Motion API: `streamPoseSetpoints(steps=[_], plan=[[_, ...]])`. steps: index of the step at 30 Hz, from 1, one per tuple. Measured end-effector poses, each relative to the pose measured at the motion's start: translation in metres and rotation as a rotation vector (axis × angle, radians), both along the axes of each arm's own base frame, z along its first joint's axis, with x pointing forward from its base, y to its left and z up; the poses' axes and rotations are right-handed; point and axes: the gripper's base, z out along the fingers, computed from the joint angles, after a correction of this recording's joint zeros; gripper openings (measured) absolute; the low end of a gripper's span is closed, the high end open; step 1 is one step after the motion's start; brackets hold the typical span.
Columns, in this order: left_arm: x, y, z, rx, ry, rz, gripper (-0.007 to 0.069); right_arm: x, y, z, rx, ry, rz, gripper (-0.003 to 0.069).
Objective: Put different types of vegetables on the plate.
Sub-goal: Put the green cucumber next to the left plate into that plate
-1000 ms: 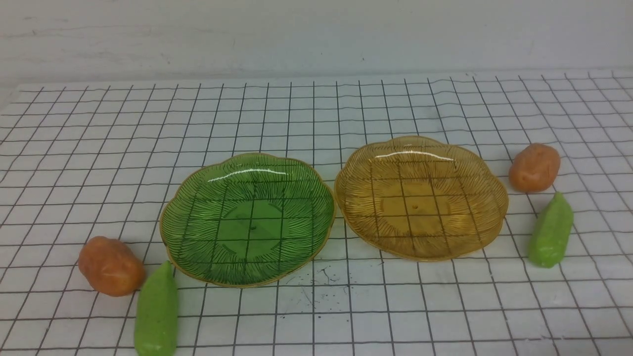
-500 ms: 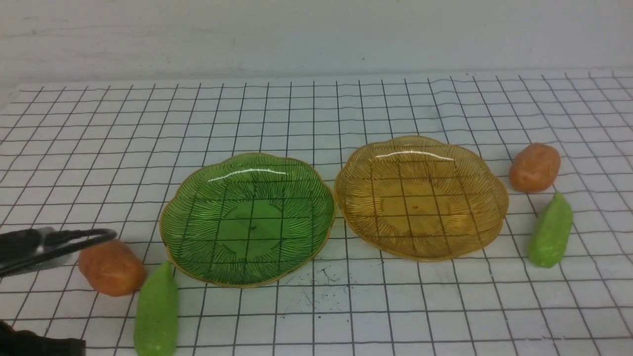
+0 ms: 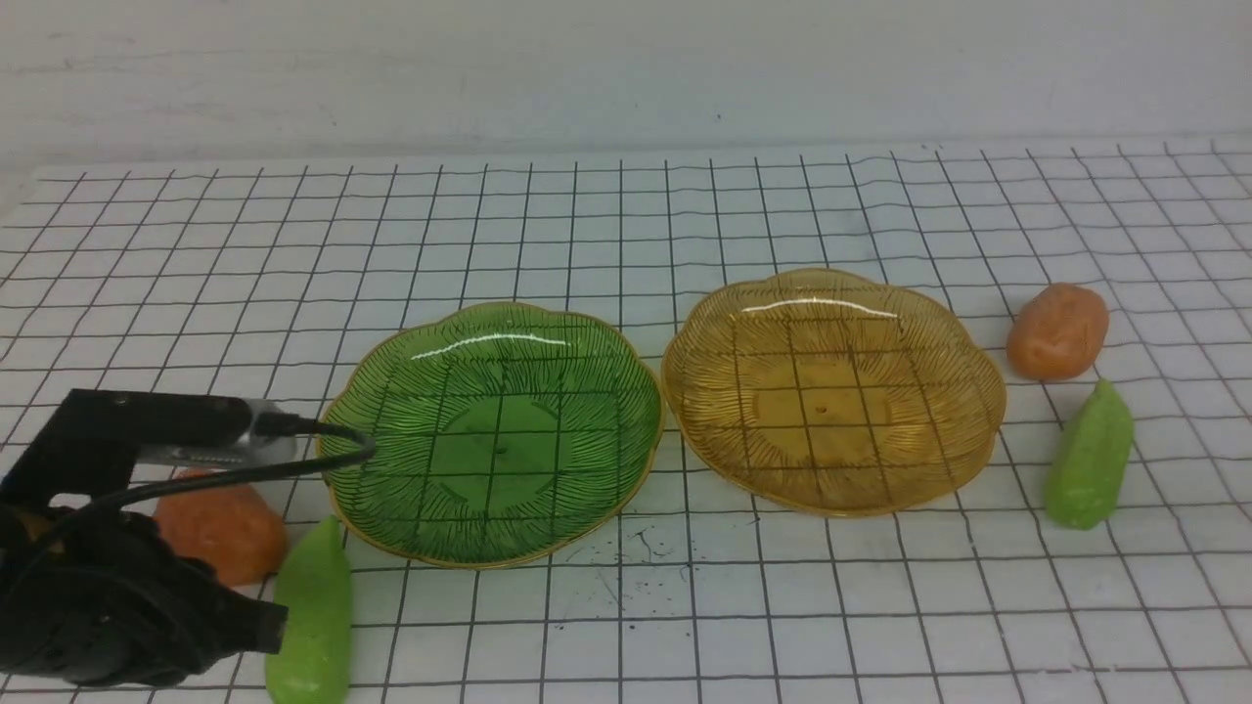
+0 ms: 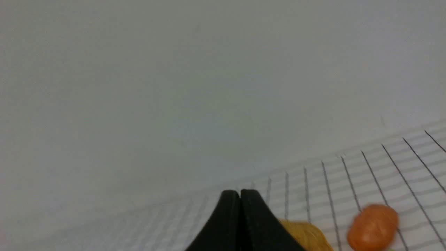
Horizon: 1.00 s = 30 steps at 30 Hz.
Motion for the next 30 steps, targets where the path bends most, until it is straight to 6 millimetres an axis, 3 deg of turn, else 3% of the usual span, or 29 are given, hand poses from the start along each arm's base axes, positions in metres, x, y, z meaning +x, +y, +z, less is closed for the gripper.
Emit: streamPoseSetpoints(steps=[5, 7, 8, 10, 14, 21, 24, 27, 30], plan=[[0.017, -0.006, -0.012, 0.003, 0.018, -0.006, 0.0234, 0.03, 0.008, 0.027, -0.2, 0.245, 0.079, -0.0015], [0.025, -0.006, -0.02, 0.014, 0.023, -0.002, 0.0372, 0.041, 0.013, 0.027, -0.223, 0.308, 0.126, -0.0015], [0.026, -0.006, -0.021, 0.016, 0.021, -0.003, 0.0384, 0.041, 0.014, 0.027, -0.223, 0.31, 0.131, -0.0015], [0.032, -0.006, -0.03, 0.041, 0.036, -0.004, 0.0516, 0.047, 0.02, 0.024, -0.215, 0.343, 0.187, -0.0015], [0.042, -0.006, -0.045, 0.052, 0.063, 0.022, 0.0643, 0.048, 0.025, 0.024, -0.216, 0.336, 0.245, -0.0015], [0.054, -0.008, -0.073, 0.042, 0.139, 0.091, 0.0659, 0.047, 0.028, 0.026, -0.213, 0.319, 0.272, -0.0015], [0.055, -0.009, -0.08, 0.024, 0.173, 0.113, 0.0576, 0.048, 0.027, 0.025, -0.228, 0.321, 0.265, -0.0015], [0.053, -0.011, -0.08, -0.001, 0.202, 0.135, 0.0402, 0.054, 0.026, 0.022, -0.25, 0.345, 0.257, -0.0015], [0.049, -0.011, -0.079, -0.008, 0.241, 0.137, 0.0385, 0.062, 0.027, 0.024, -0.253, 0.381, 0.251, -0.0015]])
